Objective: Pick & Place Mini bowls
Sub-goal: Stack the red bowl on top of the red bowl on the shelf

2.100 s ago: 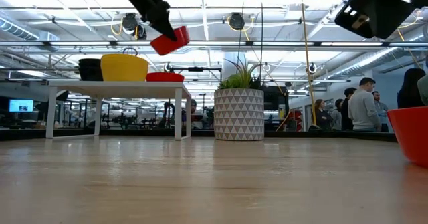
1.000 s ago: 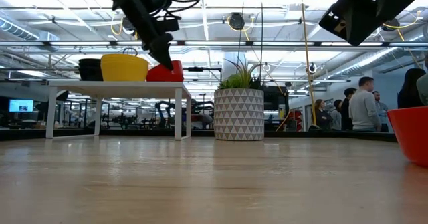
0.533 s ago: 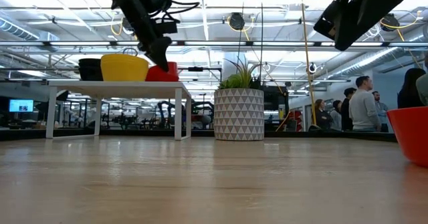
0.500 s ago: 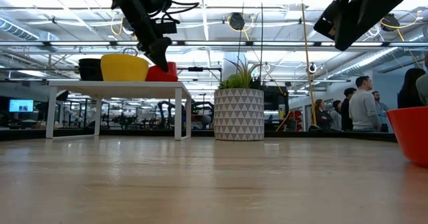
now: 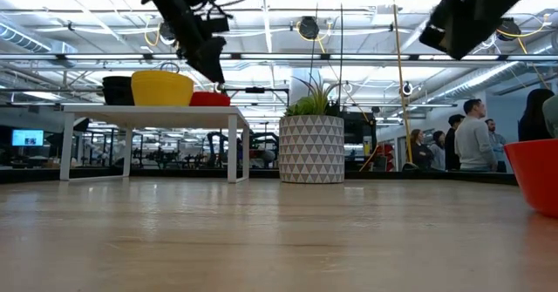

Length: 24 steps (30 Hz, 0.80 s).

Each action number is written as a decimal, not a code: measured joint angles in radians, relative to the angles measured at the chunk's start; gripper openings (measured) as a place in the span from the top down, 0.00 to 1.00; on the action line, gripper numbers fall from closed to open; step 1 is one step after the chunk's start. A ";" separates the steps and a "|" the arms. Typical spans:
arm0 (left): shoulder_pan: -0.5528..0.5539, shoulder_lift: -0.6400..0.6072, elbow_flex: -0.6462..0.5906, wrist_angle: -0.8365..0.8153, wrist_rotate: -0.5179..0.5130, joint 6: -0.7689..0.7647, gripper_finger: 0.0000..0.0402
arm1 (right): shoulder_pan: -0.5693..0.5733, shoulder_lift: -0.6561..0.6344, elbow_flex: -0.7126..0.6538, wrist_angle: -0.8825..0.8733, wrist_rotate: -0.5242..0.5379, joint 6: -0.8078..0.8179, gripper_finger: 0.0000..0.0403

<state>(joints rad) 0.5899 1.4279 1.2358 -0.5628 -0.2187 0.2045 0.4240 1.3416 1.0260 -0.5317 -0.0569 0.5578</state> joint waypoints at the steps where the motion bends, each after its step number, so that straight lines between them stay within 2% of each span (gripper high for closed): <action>1: -0.007 -0.012 0.000 0.002 0.000 -0.005 0.49 | 0.001 -0.004 0.000 -0.016 -0.027 0.020 0.60; 6: -0.060 -0.079 0.000 -0.003 0.014 -0.102 0.42 | 0.026 -0.007 0.000 -0.079 -0.185 0.175 0.60; 11: -0.119 -0.114 0.000 -0.011 0.073 -0.177 0.41 | 0.091 -0.007 0.000 -0.073 -0.201 0.344 0.60; 15: -0.168 -0.116 0.000 -0.011 0.097 -0.192 0.43 | 0.147 -0.007 0.000 -0.072 -0.100 0.384 0.60; 20: -0.227 -0.113 0.000 -0.012 0.097 -0.192 0.45 | 0.211 -0.007 0.000 -0.144 0.110 0.180 0.60; 24: -0.275 -0.112 0.000 -0.019 0.098 -0.223 0.46 | 0.210 -0.007 -0.036 -0.169 0.160 0.124 0.60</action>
<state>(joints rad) 0.3151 1.3156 1.2358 -0.5814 -0.1211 -0.0185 0.6337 1.3348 0.9904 -0.7008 0.1034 0.6818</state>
